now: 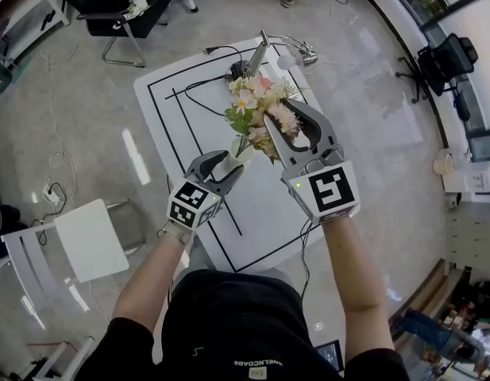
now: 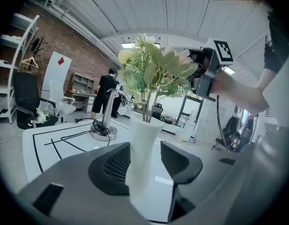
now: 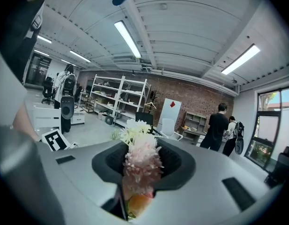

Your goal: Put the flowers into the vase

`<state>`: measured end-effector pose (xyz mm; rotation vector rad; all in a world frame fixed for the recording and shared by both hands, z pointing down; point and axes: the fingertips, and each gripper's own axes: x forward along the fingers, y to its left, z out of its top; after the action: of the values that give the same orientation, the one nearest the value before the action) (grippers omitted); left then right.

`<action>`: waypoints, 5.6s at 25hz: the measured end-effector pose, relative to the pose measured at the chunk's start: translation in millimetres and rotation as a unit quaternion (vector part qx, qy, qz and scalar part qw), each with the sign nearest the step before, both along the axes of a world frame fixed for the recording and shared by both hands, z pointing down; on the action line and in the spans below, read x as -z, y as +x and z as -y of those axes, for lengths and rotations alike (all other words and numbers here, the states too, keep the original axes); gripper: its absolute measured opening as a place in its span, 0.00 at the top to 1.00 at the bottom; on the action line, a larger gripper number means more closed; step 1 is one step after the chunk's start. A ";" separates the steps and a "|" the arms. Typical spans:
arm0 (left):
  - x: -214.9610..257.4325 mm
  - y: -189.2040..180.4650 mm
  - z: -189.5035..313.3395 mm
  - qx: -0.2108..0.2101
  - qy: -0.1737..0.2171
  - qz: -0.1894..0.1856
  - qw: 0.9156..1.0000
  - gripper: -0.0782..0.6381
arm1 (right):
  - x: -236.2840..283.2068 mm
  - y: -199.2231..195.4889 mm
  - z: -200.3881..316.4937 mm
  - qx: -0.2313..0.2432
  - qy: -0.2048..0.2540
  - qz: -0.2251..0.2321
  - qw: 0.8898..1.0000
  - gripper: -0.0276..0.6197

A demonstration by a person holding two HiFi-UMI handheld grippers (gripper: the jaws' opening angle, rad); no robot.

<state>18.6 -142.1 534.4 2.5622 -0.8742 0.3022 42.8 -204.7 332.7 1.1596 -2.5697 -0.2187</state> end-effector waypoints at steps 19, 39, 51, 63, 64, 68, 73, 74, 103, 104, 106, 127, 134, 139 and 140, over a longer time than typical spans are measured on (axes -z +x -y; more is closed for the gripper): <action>-3.0 -0.6 -2.9 0.000 0.001 0.001 1.000 0.63 | -54.8 0.7 -26.3 -0.024 -0.024 0.021 0.999 0.72; -5.3 -5.5 -13.0 0.004 0.000 0.005 1.000 0.63 | -46.6 8.5 -46.5 -0.038 -0.022 0.057 0.997 0.48; 1.2 -6.3 -24.6 0.000 0.003 0.008 1.000 0.63 | -37.7 17.2 -58.0 -0.046 -0.026 0.066 0.996 0.48; 28.4 -20.0 -48.4 0.014 0.022 0.008 1.000 0.63 | -25.1 37.9 -75.7 -0.057 -0.037 0.099 0.993 0.48; 27.8 -19.8 -50.1 0.014 0.021 0.008 1.000 0.63 | -27.0 37.0 -76.5 -0.055 -0.040 0.100 0.993 0.48; 26.2 -19.1 -55.1 0.013 0.018 0.008 1.000 0.63 | -26.8 29.2 -78.2 -0.047 -0.041 0.098 0.993 0.48; 27.3 -18.3 -53.5 0.012 0.019 0.006 1.000 0.63 | -18.2 19.5 -72.8 -0.036 -0.031 0.095 0.994 0.47; 27.5 -18.3 -53.2 0.012 0.019 0.005 1.000 0.63 | -19.1 17.4 -71.8 -0.034 -0.034 0.093 0.995 0.47; 8.0 -10.1 -15.0 0.000 0.020 0.009 1.000 0.61 | -16.6 -14.2 -63.2 0.039 -0.058 -0.065 0.995 0.44; 8.0 -10.1 -15.2 0.000 0.019 0.009 1.000 0.61 | -14.8 -14.5 -63.2 0.039 -0.058 -0.063 0.996 0.44; 8.7 -9.6 -15.3 0.000 0.019 0.007 1.000 0.61 | -11.7 -14.8 -62.6 0.039 -0.062 -0.055 0.996 0.44; 6.4 -9.9 -12.3 0.002 0.013 0.003 1.000 0.61 | -40.7 -33.6 -67.3 0.104 -0.115 -0.059 0.986 0.10; 5.1 -12.4 -12.1 0.004 0.011 0.005 1.000 0.61 | -42.6 -39.5 -74.6 0.130 -0.099 -0.089 0.983 0.05; 4.6 -11.9 -12.8 0.004 0.010 0.006 1.000 0.61 | -37.6 -41.0 -77.1 0.139 -0.092 -0.094 0.982 0.04; 5.1 -12.0 -13.3 0.003 0.011 0.006 1.000 0.61 | -35.3 -41.0 -77.2 0.137 -0.090 -0.090 0.982 0.04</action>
<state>6.6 -128.8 529.3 2.5794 -0.8956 0.3089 1.9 -127.5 367.9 0.6865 -2.5185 -0.1427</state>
